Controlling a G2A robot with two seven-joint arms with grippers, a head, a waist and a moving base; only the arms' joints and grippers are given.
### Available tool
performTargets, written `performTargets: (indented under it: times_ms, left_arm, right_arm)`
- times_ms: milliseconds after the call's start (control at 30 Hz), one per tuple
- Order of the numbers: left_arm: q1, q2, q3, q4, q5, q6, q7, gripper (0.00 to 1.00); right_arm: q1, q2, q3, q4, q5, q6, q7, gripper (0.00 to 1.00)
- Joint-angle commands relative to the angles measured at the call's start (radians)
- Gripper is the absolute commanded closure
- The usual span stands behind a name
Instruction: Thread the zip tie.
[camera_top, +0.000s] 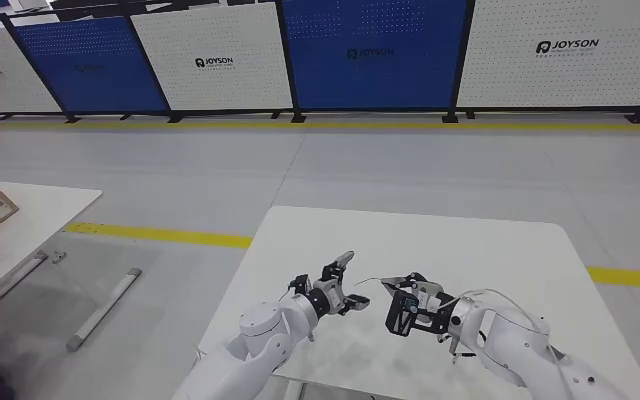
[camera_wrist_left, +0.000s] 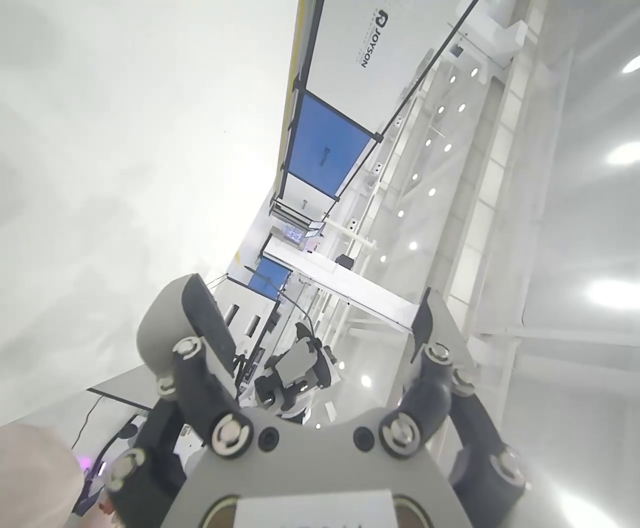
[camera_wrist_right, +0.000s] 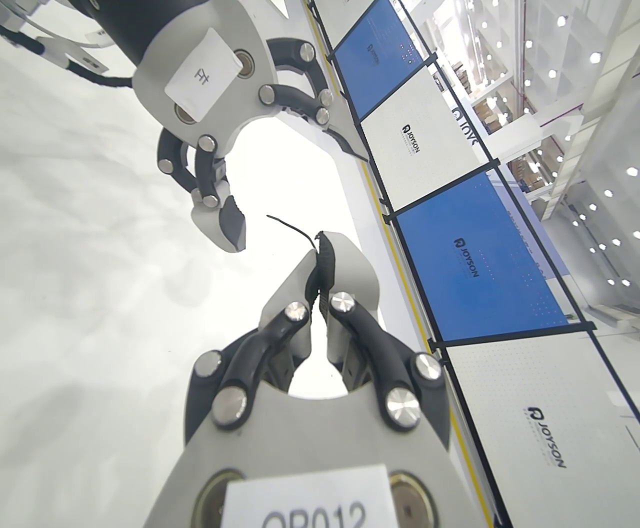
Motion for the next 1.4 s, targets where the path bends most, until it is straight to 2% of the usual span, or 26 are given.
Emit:
performTargets:
  times_ms: [0,33,300,467,533,567,633,767,833,933,1067,1100,1167,1367]
  left_arm:
    - [0.002,0.000,-0.005,0.002,0.001,0.004,-0.005,0.67]
    - [0.004,0.000,-0.007,0.003,0.002,0.007,-0.008,0.62]
    - [0.007,0.000,-0.015,0.007,0.012,0.026,-0.031,0.64]
    - [0.002,-0.002,-0.016,0.014,0.009,0.044,-0.050,0.62]
    - [0.000,-0.002,-0.015,0.017,0.007,0.049,-0.055,0.56]
    - [0.000,-0.003,-0.012,0.013,0.007,0.049,-0.055,0.56]
    - [0.002,-0.007,0.001,-0.007,-0.005,0.048,-0.039,0.58]
    - [-0.005,-0.013,0.015,-0.022,-0.022,0.049,-0.012,0.66]
    - [-0.008,-0.015,0.023,-0.024,-0.022,0.049,-0.003,0.69]
    - [-0.014,-0.017,0.030,-0.020,-0.020,0.049,0.007,0.80]
    - [-0.020,-0.020,0.033,-0.011,-0.023,0.049,0.012,0.87]
    - [-0.020,-0.020,0.033,-0.009,-0.023,0.049,0.013,0.95]
    - [-0.021,-0.021,0.032,-0.008,-0.022,0.049,0.012,1.00]
    - [-0.018,-0.022,0.034,-0.006,-0.009,0.049,0.006,1.00]
  right_arm:
    - [0.000,0.000,0.000,0.000,0.000,0.000,0.000,1.00]
    - [0.000,0.000,0.000,0.000,0.000,0.000,0.000,1.00]
    - [0.000,0.000,0.000,0.000,0.000,0.000,0.000,1.00]
    - [0.000,0.000,0.000,0.000,0.000,0.000,0.000,1.00]
    - [0.000,0.000,0.000,0.000,0.000,0.000,0.000,1.00]
    - [0.000,0.000,0.000,0.000,0.000,0.000,0.000,1.00]
    - [0.000,0.000,0.000,0.000,0.000,0.000,0.000,1.00]
    - [0.000,0.000,0.000,0.000,0.000,0.000,0.000,1.00]
    - [0.000,0.000,0.000,0.000,0.000,0.000,0.000,1.00]
    - [0.000,0.000,0.000,0.000,0.000,0.000,0.000,1.00]
    - [0.000,0.000,0.000,0.000,0.000,0.000,0.000,1.00]
    - [0.000,0.000,0.000,0.000,0.000,0.000,0.000,1.00]
    - [0.000,0.000,0.000,0.000,0.000,0.000,0.000,1.00]
    - [0.000,0.000,0.000,0.000,0.000,0.000,0.000,1.00]
